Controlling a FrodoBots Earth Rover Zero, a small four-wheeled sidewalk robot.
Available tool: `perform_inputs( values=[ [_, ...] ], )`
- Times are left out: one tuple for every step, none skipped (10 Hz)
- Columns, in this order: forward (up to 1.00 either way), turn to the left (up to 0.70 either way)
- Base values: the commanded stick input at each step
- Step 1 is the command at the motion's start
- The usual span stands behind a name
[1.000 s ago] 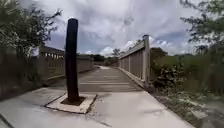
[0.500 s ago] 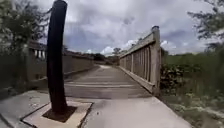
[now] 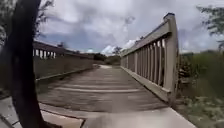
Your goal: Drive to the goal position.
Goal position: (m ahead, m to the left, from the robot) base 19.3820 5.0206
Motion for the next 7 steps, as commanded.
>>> perform_inputs(
  values=[
    [0.85, 0.0],
    [0.85, 0.0],
    [0.85, 0.0],
    [0.85, 0.0],
    [0.85, 0.0],
    [0.85, 0.0],
    [0.85, 0.0]
  ],
)
